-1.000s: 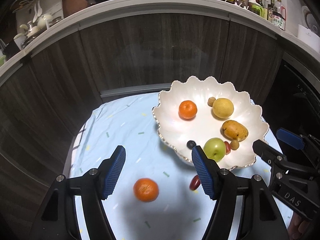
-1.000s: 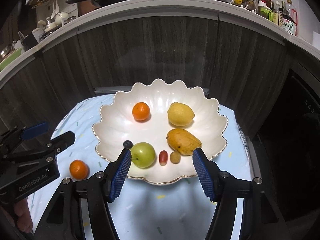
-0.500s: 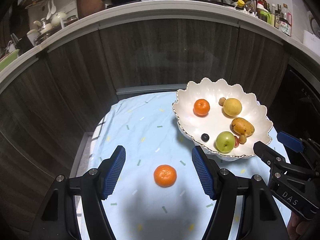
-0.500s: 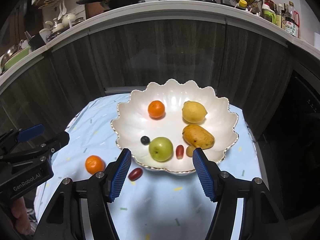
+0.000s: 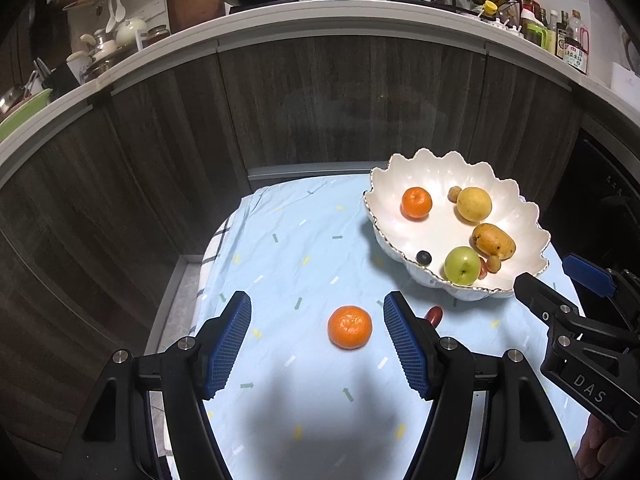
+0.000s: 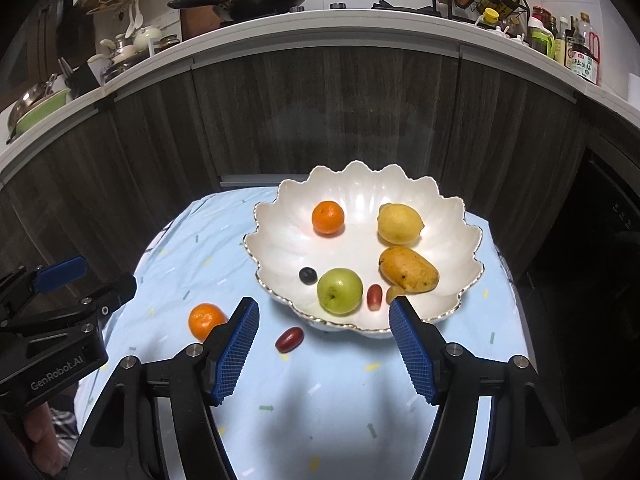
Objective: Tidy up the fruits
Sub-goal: 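Withdraw left tool toward the tangerine while right tool moves toward the red date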
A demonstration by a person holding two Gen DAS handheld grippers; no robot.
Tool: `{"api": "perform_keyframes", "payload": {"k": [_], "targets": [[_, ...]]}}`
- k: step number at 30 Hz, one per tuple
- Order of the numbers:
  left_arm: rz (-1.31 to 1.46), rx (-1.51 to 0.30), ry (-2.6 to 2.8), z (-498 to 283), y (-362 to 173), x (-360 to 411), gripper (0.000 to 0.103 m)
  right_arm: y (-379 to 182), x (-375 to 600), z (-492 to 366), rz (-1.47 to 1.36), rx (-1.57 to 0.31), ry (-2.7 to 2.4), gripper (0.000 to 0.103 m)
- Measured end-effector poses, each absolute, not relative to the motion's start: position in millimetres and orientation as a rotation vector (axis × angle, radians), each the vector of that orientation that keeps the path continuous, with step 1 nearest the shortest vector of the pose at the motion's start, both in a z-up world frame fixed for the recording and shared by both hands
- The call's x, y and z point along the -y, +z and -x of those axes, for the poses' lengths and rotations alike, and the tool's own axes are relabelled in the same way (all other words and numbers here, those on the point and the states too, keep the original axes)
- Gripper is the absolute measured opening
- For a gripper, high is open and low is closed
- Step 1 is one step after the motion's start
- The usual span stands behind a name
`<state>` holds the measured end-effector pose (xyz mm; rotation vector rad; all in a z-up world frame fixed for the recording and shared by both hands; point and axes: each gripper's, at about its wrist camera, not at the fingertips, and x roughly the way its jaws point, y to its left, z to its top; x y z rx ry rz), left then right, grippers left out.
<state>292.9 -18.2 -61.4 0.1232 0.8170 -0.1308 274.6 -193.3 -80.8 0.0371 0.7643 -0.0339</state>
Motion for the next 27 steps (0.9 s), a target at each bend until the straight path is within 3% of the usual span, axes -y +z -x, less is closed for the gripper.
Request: {"api": "perform_keyframes", "payload": {"k": [10,27], "targets": [[-0.112,-0.814,-0.116,-284.5,-63.5,9.8,0.077,-83.8,187.4,-265.5,-0.042,-0.771,-0.04,0.068],[-0.084,-0.834,-0.118,-277.4,-84.7,-8.1,0.077,-96.6,173.1,-258.1,-0.018,-0.785,-0.061,0.068]]}}
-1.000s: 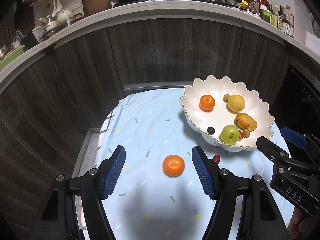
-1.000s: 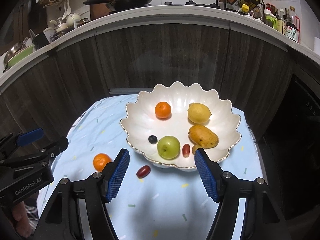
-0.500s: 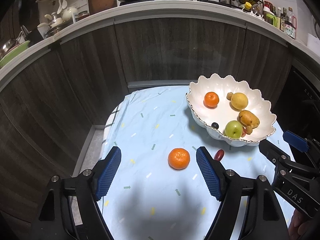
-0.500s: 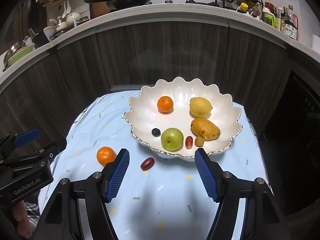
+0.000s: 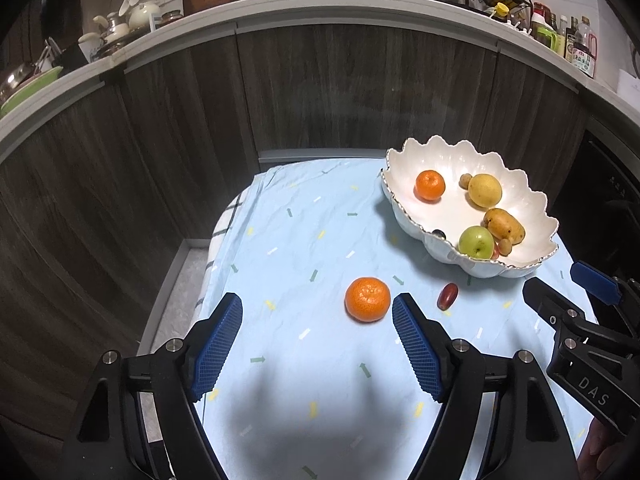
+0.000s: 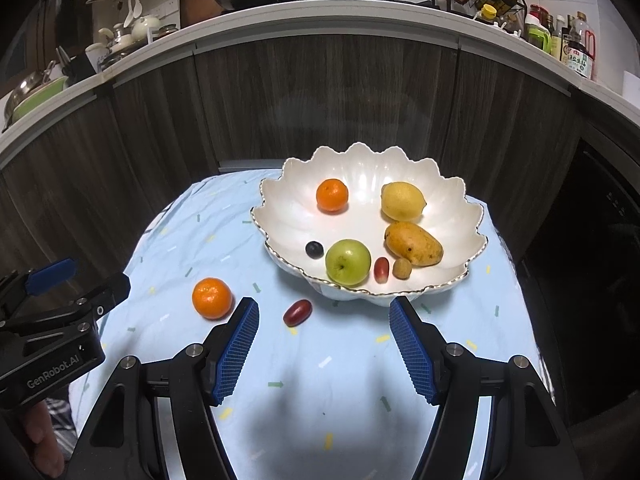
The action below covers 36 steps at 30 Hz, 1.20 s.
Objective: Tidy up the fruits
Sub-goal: 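Withdraw left tool toward the tangerine while right tool moves toward the red date, then close left tool on the tangerine while right tool grasps the red date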
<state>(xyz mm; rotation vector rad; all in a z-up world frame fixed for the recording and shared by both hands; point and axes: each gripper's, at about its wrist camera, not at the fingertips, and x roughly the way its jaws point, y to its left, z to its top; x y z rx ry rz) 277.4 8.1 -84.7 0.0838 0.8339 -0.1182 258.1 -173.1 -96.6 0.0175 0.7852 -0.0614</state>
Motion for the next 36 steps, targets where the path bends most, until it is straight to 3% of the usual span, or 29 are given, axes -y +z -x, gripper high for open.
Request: {"api": "perform_keyframes", "payload": {"k": [36], "targets": [[-0.152,-0.906,-0.277,-320.9,-161.9,8.1,0.077,-173.5,172.3,-298.7,-0.055,-0.897,-0.029,0.068]]}}
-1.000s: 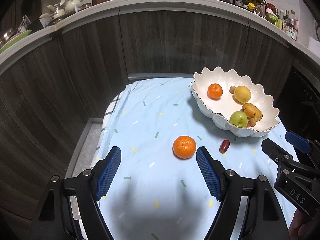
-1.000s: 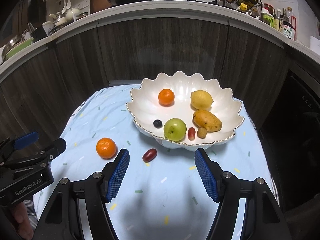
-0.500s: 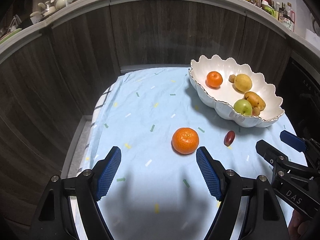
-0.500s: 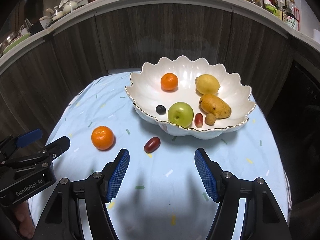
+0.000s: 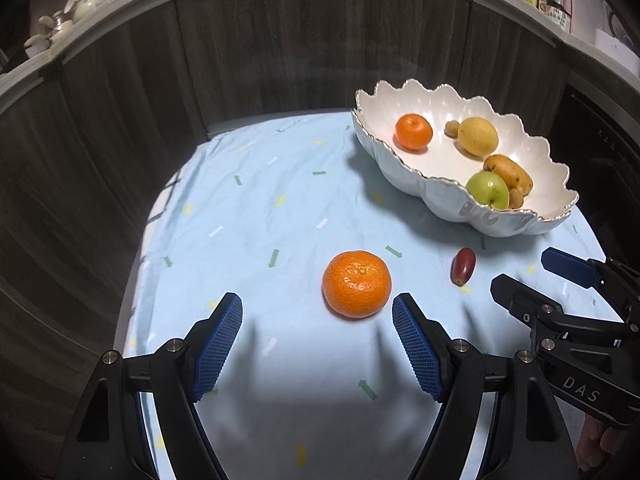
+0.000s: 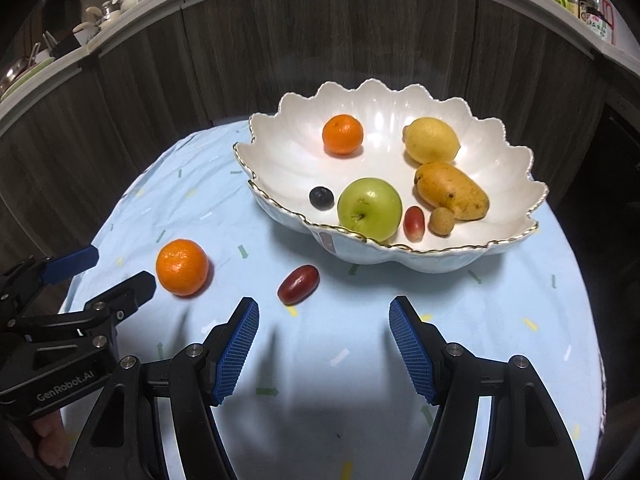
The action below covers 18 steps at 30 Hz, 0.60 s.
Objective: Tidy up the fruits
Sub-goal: 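Close left tool on the tangerine while right tool grasps the red date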
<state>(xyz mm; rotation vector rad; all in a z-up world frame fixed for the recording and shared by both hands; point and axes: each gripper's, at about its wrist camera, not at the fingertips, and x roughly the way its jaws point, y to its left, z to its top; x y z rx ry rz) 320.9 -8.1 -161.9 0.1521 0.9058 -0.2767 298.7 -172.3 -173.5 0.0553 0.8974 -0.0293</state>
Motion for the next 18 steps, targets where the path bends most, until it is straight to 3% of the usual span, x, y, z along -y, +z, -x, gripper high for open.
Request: {"api": "perform_keyframes", "payload": {"k": [18], "targets": [[-0.221,-0.937,-0.361,-342.0,-187.4,22.9,0.074,-204.8,174.6,-322.8,-0.07,-0.934,-0.008,0.068]]}}
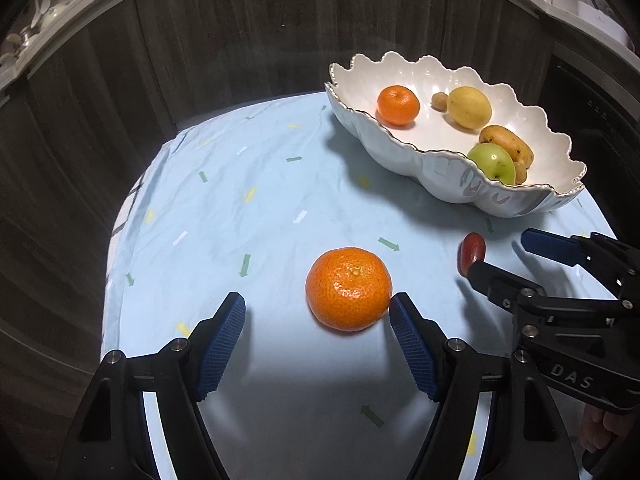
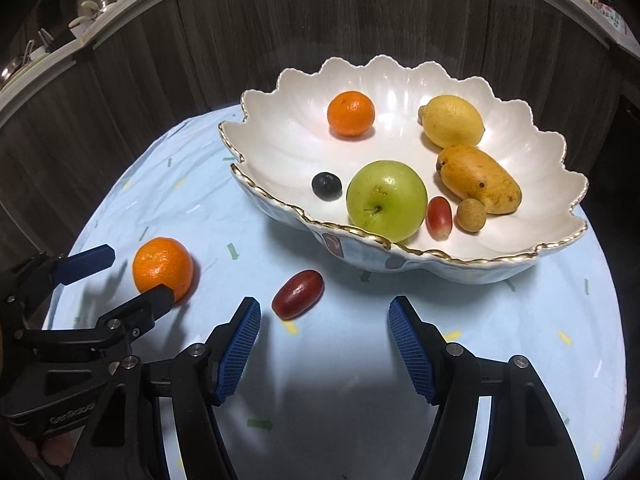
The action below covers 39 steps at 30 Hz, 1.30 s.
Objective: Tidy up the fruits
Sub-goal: 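Close left tool on the tangerine while right tool grasps the red date, then carry the tangerine in left tool while right tool carries the red date over bowl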
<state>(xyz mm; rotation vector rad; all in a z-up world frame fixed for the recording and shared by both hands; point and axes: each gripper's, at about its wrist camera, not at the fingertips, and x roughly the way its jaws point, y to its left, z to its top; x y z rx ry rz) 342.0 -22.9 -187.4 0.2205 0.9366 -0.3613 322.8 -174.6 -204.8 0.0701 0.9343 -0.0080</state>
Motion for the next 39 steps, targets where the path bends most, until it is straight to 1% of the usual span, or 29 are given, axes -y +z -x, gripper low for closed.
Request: {"api": "perform_keyframes", "payload": {"k": [2,4,6,8,10,15,16,18,20,21,26,39], "targets": [[-0.218,-0.941,-0.382,-343.4,-189.2,23.1,0.072,-206.7,173.5,-324.3,-0.068,-0.935,-0.004,0.068],[-0.212,-0.945,-0.395,-344.4,-190.8,22.1,0.068,-207.6,171.2,-326.5,-0.062,-0.935,0.002,0.068],[-0.209,-0.943,-0.409,-344.5,-191.5,21.7,0.067,-208.7,170.6,-328.3,-0.066,-0.935,0.006,0.066],[-0.21,-0.938,-0.42,-344.9,-191.8,22.8,0.065,-210.6,169.8,-330.8,-0.067,-0.939,0.01,0.062],[-0.21,-0.937,-0.439,-345.4,-193.4,24.9,0.06,-212.8,169.1,-332.3,-0.069,-0.946,0.015,0.059],[-0.211,-0.948,-0.452,-349.6,-196.1,29.8,0.05,-213.6,167.4,-334.8,-0.059,-0.936,0.005,0.052],[-0.211,-0.947,-0.453,-349.1,-195.9,30.7,0.047,-213.7,166.8,-334.7,-0.055,-0.938,-0.002,0.049],[-0.221,-0.942,-0.452,-347.4,-195.5,33.4,0.046,-213.8,165.7,-334.5,-0.054,-0.935,-0.001,0.043],[-0.227,-0.939,-0.448,-346.3,-195.5,34.6,0.046,-213.4,164.0,-333.8,-0.044,-0.932,-0.001,0.031],[-0.225,-0.939,-0.445,-346.1,-195.4,34.5,0.045,-213.3,163.8,-333.6,-0.042,-0.932,-0.002,0.028],[-0.211,-0.942,-0.418,-346.4,-194.2,32.8,0.045,-211.9,164.5,-332.4,-0.049,-0.932,-0.006,0.026],[-0.184,-0.926,-0.383,-331.9,-175.0,32.6,0.044,-191.0,169.1,-315.2,-0.06,-0.919,-0.004,0.026]]}}
